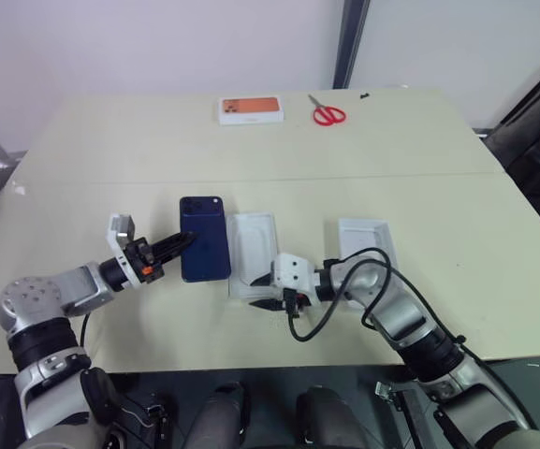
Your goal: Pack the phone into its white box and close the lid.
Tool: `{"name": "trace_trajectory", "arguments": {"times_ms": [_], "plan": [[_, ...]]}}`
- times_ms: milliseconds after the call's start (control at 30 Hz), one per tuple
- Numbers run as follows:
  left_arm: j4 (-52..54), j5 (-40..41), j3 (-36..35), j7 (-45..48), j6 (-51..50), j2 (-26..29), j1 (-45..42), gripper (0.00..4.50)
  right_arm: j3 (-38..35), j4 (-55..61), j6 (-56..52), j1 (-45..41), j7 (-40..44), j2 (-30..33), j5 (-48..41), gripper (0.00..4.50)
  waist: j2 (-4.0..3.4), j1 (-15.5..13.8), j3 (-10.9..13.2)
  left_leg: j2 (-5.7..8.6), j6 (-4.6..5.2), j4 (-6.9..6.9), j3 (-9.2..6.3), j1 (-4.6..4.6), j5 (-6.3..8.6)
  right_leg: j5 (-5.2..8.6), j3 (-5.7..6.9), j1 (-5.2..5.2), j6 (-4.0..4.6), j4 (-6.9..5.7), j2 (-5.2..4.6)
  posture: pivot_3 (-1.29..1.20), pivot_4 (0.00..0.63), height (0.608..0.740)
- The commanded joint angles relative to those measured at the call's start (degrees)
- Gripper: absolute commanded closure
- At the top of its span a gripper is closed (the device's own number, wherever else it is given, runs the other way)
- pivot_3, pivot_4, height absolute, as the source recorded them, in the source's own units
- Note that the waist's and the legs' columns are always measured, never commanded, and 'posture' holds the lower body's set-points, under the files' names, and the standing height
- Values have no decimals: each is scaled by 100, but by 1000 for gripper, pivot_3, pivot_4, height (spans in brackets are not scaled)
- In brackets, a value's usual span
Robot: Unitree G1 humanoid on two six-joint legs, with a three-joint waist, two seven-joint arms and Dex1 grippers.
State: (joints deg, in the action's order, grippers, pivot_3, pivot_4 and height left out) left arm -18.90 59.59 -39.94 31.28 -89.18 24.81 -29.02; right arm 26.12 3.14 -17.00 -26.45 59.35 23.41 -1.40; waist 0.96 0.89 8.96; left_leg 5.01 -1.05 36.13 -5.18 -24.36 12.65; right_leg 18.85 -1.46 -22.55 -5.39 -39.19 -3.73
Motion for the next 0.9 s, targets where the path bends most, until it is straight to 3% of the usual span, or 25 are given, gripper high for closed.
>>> {"name": "trace_trajectory", "arguments": {"times_ms": [33,367,400,433,533,900], "plan": [[195,283,-95,70,-17,70,-146,4500,-78,48,120,-63,-67,-84,-65,4422,0,1,0,0,0,0,0,0,0,0,0,0,0,0,0,0,150,734],[210,327,-79,51,-80,62,-133,4500,-120,33,-101,-58,-61,-102,-197,4422,0,-1,0,0,0,1,0,0,0,0,0,0,0,0,0,0,150,734],[201,333,-83,45,-86,62,-134,4500,-127,44,-116,-62,-68,-104,-203,3780,0,-3,0,0,0,1,0,0,0,0,0,1,0,0,0,0,150,734],[204,341,-81,43,-87,62,-131,4500,-92,51,-56,-62,-77,-82,-146,3478,0,-2,0,0,0,1,0,0,0,0,0,1,0,0,0,0,150,734],[206,366,-78,39,-90,60,-127,4500,-33,98,118,-48,-103,-29,-50,1955,0,-2,0,0,0,1,0,0,0,0,0,0,0,0,0,0,150,734],[143,353,-74,70,-58,109,-140,4500,-92,145,100,-33,-14,-39,-267,1955,0,-2,0,0,0,1,0,0,0,0,0,0,0,0,0,0,150,734]]}}
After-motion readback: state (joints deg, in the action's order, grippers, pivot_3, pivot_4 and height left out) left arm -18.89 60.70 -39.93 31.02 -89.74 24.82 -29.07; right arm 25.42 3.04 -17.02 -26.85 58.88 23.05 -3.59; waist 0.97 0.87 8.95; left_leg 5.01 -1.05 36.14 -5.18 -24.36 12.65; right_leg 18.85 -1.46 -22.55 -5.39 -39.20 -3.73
